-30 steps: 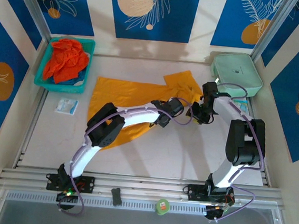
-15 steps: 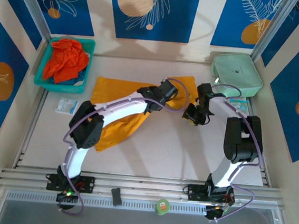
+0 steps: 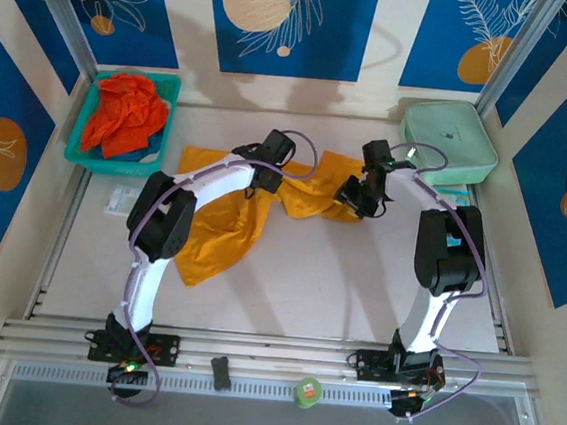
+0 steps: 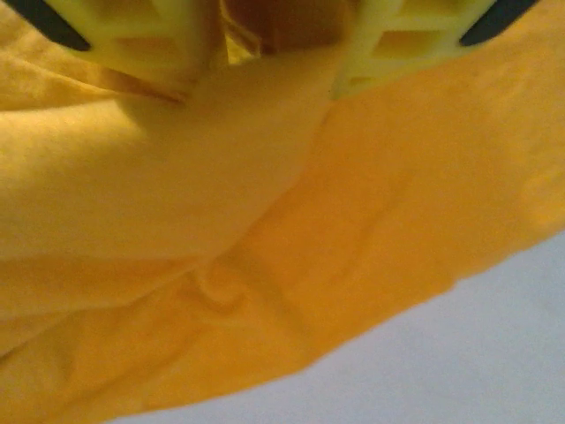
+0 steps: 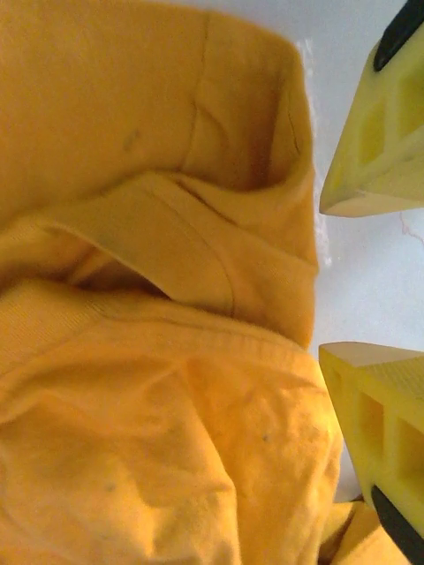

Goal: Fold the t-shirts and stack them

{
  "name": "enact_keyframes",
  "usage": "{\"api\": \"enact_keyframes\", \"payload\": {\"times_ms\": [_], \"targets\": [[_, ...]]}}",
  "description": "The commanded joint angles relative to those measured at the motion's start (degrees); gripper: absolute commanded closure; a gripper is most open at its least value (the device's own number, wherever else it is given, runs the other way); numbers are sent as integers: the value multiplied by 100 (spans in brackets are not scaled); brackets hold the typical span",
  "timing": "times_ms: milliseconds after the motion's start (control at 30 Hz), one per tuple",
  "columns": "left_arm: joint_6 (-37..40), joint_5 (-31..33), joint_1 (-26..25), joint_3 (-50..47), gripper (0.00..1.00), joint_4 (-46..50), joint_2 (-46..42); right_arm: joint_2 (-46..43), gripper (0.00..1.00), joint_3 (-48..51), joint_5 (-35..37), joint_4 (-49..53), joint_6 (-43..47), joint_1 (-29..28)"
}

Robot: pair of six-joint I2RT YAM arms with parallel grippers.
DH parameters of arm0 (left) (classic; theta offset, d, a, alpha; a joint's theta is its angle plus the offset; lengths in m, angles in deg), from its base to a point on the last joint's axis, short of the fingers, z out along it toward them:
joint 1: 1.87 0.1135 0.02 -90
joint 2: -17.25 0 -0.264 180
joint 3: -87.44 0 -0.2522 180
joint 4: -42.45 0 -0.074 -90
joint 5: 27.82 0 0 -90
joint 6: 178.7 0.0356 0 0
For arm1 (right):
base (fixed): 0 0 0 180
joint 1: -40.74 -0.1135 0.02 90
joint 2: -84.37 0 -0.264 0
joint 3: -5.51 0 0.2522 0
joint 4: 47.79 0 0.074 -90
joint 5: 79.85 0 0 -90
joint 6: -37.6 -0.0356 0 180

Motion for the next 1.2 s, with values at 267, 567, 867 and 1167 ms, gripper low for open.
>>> {"api": "enact_keyframes", "payload": {"times_ms": [267,567,867,1167], "targets": [[-258,-702,384,329,30,-135,331,633,44,-421,107,-107,-659,-1160],[-401,-953,397,-675,12,-426,-779,1585,64,-1182,605,15,-1022,-1508],[-635,-1134,374,-2188,6,-347,-2452,1855,89,-1549,1201,437,-1180,-1584],[-1184,-125,477,-2892,12,59,-2325,1196,100,-1232,1027,630,-860,-1599]]}}
